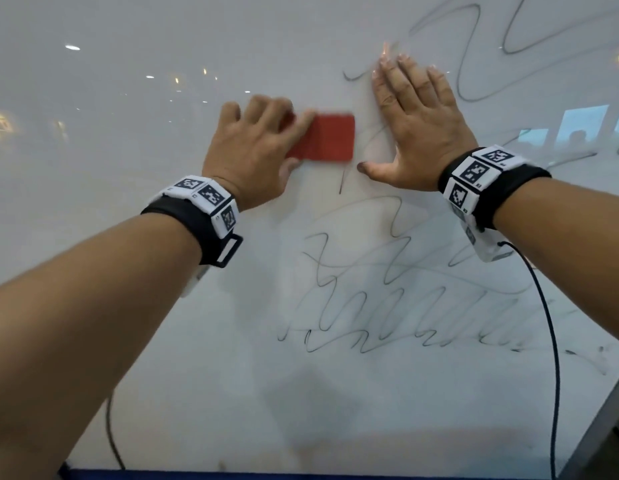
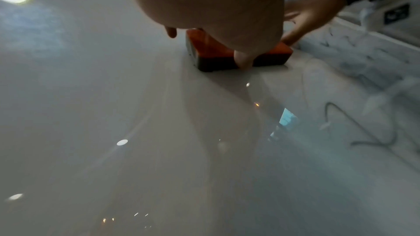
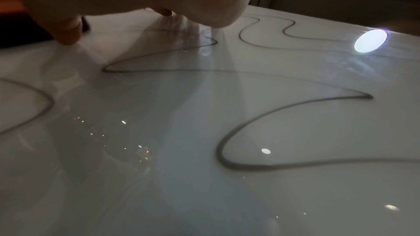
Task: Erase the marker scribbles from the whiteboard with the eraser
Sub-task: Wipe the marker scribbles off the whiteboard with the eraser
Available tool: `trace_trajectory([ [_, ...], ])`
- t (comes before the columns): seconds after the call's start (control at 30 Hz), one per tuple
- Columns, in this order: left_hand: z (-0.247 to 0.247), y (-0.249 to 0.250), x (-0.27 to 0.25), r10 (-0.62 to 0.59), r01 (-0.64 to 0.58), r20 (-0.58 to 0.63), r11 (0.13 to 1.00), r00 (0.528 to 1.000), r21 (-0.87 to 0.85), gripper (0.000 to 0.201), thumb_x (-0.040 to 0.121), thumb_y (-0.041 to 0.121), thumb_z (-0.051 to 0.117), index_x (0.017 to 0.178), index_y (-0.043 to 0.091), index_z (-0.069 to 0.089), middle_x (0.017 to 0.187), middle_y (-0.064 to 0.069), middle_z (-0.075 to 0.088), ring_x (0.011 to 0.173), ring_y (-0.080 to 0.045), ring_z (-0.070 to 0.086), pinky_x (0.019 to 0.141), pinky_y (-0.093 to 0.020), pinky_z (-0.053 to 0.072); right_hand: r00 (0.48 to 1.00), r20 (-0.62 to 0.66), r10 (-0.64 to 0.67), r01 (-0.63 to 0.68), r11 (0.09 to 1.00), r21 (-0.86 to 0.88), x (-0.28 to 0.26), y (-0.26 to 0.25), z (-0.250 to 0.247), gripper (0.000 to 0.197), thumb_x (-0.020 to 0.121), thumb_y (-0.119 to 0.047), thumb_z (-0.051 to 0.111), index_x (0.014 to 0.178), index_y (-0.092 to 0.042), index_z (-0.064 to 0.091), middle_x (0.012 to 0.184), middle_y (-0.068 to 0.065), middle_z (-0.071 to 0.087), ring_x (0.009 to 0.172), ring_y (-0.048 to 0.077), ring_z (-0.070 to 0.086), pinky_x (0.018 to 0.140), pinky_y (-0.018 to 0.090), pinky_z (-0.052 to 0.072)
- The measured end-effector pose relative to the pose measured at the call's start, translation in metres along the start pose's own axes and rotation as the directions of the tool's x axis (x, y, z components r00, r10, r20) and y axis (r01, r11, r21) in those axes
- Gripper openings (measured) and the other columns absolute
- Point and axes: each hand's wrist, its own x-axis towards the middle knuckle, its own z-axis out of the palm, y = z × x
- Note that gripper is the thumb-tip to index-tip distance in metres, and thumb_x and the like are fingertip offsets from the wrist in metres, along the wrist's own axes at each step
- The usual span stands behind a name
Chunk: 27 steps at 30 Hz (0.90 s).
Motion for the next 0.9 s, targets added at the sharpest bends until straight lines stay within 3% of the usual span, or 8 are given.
trace_trajectory([
  [0.07,0.004,-0.008,-0.004,0.227,-0.227,0.001,0.972,0.974,0.056,0.065,0.086,0.038,0.059,0.146,0.022,0.039,0.128,-0.011,0.051,0.112,-0.033,0.047,0.085,-0.048,0.038,1.0,0.001,-0.002,0.002,1.0,0.001,0.0,0.001,-0.001,0.112,0.075,-0.076,0.043,0.157,-0.006,0.011,0.165,0.012,0.011,0.152,0.031,0.01,0.122,0.052,0.011],
  [0.13,0.004,-0.017,-0.001,0.3,-0.299,-0.014,0.951,0.954,0.077,0.064,0.086,0.037,0.06,0.145,0.023,0.04,0.126,-0.012,0.052,0.11,-0.033,0.048,0.084,-0.048,0.038,1.0,0.007,0.003,-0.003,1.0,0.001,0.0,0.001,-0.001,0.113,0.074,-0.077,0.043,0.157,-0.007,0.01,0.165,0.011,0.011,0.152,0.03,0.01,0.122,0.052,0.011],
  [0.3,-0.006,-0.01,0.009,-0.152,0.15,-0.03,0.988,0.988,-0.047,0.067,0.087,0.039,0.06,0.147,0.022,0.037,0.131,-0.012,0.048,0.118,-0.034,0.043,0.091,-0.05,0.036,1.0,0.009,0.004,-0.004,1.0,0.01,0.0,0.0,-0.002,0.112,0.075,-0.076,0.04,0.157,-0.007,0.01,0.165,0.011,0.009,0.152,0.03,0.008,0.122,0.052,0.01],
  [0.43,0.005,-0.009,-0.003,0.168,-0.168,-0.006,0.985,0.986,0.048,0.063,0.087,0.04,0.057,0.145,0.022,0.041,0.128,-0.011,0.051,0.114,-0.034,0.046,0.087,-0.048,0.038,1.0,0.006,0.002,-0.002,1.0,0.021,-0.001,-0.001,0.0,0.112,0.075,-0.075,0.041,0.157,-0.007,0.01,0.165,0.011,0.01,0.152,0.031,0.009,0.122,0.053,0.01],
  [0.5,0.004,-0.012,0.002,0.143,-0.143,-0.016,0.989,0.99,0.037,0.065,0.086,0.041,0.059,0.145,0.022,0.04,0.128,-0.01,0.051,0.114,-0.034,0.046,0.088,-0.048,0.038,1.0,0.007,0.002,-0.002,1.0,0.015,-0.001,-0.001,0.0,0.111,0.075,-0.075,0.041,0.157,-0.007,0.009,0.165,0.011,0.009,0.152,0.031,0.008,0.122,0.053,0.01],
  [0.67,-0.004,0.008,0.014,-0.191,0.191,0.008,0.979,0.982,-0.063,0.07,0.086,0.043,0.057,0.149,0.022,0.035,0.133,-0.011,0.047,0.12,-0.034,0.043,0.092,-0.049,0.037,1.0,0.013,0.019,-0.019,1.0,0.019,-0.001,-0.004,-0.002,0.111,0.074,-0.074,0.043,0.157,-0.007,0.011,0.165,0.011,0.01,0.152,0.031,0.009,0.122,0.053,0.009],
  [0.83,0.0,-0.009,0.017,0.222,-0.22,-0.018,0.972,0.975,0.081,0.066,0.088,0.041,0.056,0.147,0.019,0.037,0.128,-0.013,0.05,0.113,-0.034,0.046,0.086,-0.049,0.039,0.999,0.018,0.026,-0.026,1.0,0.01,-0.004,-0.006,-0.003,0.112,0.072,-0.074,0.041,0.156,-0.006,0.014,0.164,0.011,0.012,0.151,0.031,0.011,0.121,0.054,0.014],
  [0.9,-0.009,-0.015,0.029,0.088,-0.086,-0.04,0.995,0.995,0.052,0.067,0.089,0.04,0.058,0.148,0.018,0.035,0.13,-0.014,0.048,0.115,-0.035,0.045,0.088,-0.051,0.038,0.999,0.022,0.025,-0.025,1.0,0.014,-0.004,-0.006,-0.002,0.111,0.072,-0.075,0.041,0.156,-0.007,0.014,0.165,0.011,0.012,0.151,0.03,0.012,0.121,0.054,0.014],
])
